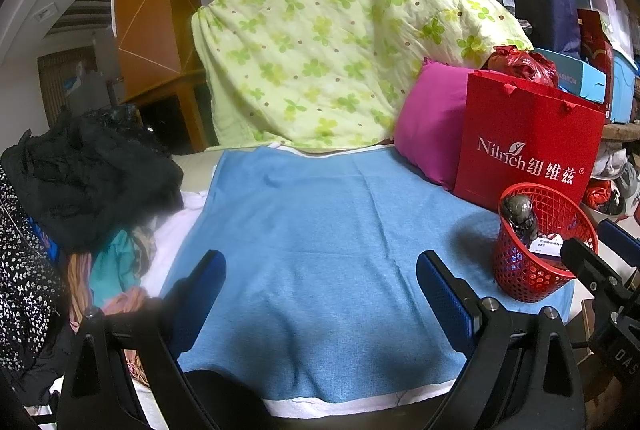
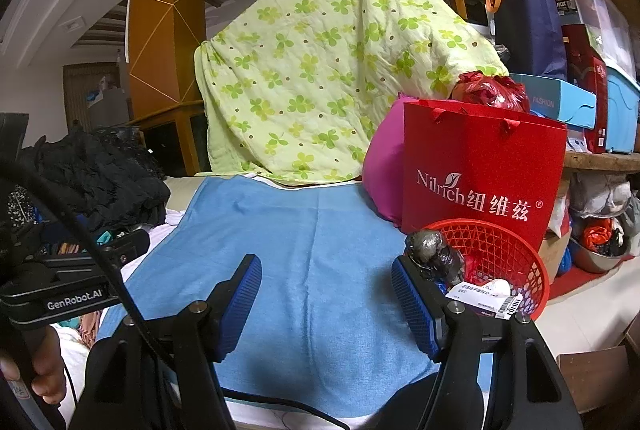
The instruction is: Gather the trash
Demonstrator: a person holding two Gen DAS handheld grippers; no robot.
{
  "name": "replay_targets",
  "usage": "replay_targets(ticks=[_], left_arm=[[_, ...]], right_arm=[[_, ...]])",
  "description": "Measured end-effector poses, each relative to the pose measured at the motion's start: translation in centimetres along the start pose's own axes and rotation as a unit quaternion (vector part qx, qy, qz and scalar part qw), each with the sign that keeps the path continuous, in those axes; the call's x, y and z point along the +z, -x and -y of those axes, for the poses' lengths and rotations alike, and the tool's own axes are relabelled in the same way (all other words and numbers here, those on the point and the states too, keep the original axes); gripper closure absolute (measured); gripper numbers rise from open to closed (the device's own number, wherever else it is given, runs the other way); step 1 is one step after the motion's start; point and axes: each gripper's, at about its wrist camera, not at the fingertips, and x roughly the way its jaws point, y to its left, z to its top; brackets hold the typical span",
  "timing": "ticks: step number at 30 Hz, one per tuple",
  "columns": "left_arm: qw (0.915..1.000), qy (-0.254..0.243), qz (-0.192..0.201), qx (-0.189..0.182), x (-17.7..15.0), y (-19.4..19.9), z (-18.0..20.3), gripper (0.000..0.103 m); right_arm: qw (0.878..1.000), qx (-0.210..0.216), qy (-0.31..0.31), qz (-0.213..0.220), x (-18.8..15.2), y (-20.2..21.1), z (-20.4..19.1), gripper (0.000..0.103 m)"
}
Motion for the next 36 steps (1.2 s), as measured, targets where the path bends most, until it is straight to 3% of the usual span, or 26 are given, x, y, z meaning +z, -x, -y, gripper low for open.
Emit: replay_targets(ticks=[12, 19, 36], left_arm=[[1.0000, 0.000, 0.000, 0.000, -0.1, 0.0, -0.1, 0.007], [1.0000, 0.006, 0.004, 0.005, 0.4, -0.1, -0.4, 0.007], [0.9992, 0.027, -0.002, 0.030, 1.6, -3.0, -2.0, 0.007]], right_arm=[[1.000, -0.001, 0.004, 0.003, 0.3, 0.0, -0.1, 0.032], [0.999, -0.010, 0.014, 0.028, 2.1, 0.4, -0.5, 0.032], [1.000, -0.004, 0.024, 0.012, 2.2, -4.0, -2.2, 0.029]])
